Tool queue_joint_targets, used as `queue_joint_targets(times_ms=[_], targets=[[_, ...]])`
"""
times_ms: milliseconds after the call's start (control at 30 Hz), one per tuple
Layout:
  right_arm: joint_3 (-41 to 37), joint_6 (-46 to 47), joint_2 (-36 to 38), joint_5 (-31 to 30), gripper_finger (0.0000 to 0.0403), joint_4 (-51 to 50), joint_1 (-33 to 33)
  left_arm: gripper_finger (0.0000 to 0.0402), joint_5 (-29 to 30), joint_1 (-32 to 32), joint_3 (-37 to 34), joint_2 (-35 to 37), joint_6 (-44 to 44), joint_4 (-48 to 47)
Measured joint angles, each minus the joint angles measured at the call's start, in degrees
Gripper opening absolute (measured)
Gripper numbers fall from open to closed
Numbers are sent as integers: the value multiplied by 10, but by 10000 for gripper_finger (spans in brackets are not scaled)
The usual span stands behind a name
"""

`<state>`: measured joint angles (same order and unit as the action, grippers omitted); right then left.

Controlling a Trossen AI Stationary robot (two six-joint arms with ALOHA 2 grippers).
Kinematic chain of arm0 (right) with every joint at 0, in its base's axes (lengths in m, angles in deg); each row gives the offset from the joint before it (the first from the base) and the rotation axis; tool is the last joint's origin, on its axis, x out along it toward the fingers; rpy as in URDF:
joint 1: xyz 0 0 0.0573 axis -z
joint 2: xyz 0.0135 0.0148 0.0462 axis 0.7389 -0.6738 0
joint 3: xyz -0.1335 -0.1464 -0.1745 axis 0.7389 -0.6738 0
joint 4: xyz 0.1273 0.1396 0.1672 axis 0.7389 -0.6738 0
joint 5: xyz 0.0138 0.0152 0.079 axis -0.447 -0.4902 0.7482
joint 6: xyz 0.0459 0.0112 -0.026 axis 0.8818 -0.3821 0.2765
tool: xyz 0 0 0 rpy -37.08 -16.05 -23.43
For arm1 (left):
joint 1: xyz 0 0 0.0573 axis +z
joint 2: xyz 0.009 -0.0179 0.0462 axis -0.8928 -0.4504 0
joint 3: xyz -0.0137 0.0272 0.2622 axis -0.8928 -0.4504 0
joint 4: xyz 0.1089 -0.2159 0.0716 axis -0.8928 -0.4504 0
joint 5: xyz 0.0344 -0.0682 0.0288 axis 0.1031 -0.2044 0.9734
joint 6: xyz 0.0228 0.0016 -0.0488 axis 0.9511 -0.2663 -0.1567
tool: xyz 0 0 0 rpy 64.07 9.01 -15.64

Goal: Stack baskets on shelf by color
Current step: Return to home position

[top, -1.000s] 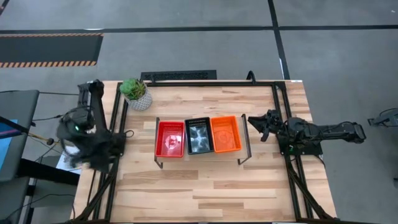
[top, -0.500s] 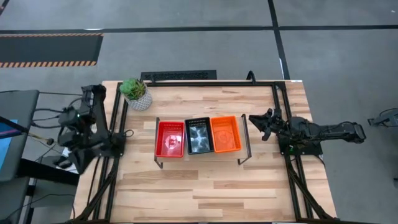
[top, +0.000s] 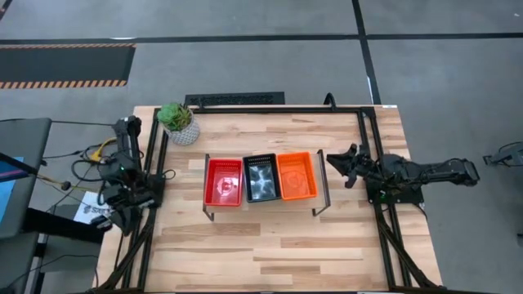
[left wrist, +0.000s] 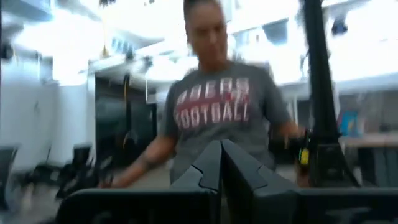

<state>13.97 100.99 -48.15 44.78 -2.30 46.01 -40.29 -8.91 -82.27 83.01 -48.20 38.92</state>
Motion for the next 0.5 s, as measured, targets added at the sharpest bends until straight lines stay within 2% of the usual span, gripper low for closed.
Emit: queue_joint_targets(times_ms=[33, 267, 333, 400, 500], targets=[[0, 0, 0, 0, 98, -3, -2, 0, -4, 0, -30, 0, 0, 52], [0, -2, 0, 0, 98, -28, -18, 0, 16, 2, -32, 1, 2, -24], [0, -8, 0, 0, 98, -29, -23, 0, 54, 6, -32, 1, 18, -46], [0, -17, 0, 0, 98, -25, -29, 0, 82, 20, -32, 2, 32, -48], [0, -31, 0, 0, 98, -25, -41, 0, 82, 56, -32, 1, 53, -52]])
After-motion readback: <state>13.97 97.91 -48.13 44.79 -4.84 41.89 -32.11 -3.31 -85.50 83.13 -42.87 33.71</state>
